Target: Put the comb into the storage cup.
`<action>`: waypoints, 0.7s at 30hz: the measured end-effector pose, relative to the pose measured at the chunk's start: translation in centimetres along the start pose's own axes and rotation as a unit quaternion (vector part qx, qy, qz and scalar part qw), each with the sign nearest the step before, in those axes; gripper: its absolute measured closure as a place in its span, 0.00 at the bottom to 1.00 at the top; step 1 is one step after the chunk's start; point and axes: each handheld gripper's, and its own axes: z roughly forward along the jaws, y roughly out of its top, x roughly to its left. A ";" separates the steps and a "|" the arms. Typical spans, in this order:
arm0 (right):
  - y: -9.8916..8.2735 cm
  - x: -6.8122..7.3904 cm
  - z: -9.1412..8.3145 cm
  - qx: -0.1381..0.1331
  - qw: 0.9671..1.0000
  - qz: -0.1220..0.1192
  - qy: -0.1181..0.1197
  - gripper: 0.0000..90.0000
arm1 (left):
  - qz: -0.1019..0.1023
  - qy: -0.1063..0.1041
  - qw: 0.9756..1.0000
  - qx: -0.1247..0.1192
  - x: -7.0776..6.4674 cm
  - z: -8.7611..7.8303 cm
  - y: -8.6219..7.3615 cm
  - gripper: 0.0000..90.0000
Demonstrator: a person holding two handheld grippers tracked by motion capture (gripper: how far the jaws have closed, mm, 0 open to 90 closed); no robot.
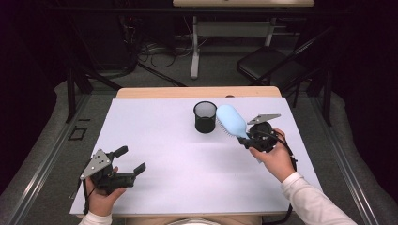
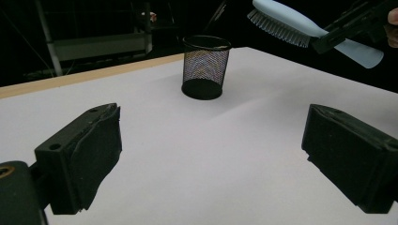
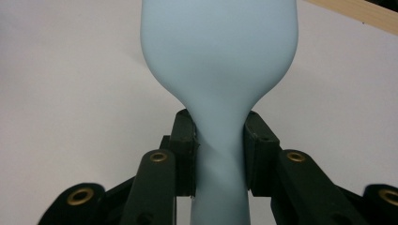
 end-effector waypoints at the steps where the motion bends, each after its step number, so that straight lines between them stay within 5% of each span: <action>1: 0.1 0.0 0.0 -0.003 1.000 -0.002 0.001 0.77 | 0.000 0.000 1.000 0.000 0.0 0.0 0.0 0.06; 21: 1.9 1.0 0.3 -0.034 0.999 -0.013 0.009 0.77 | 0.000 0.001 1.000 0.000 0.0 0.0 0.0 0.06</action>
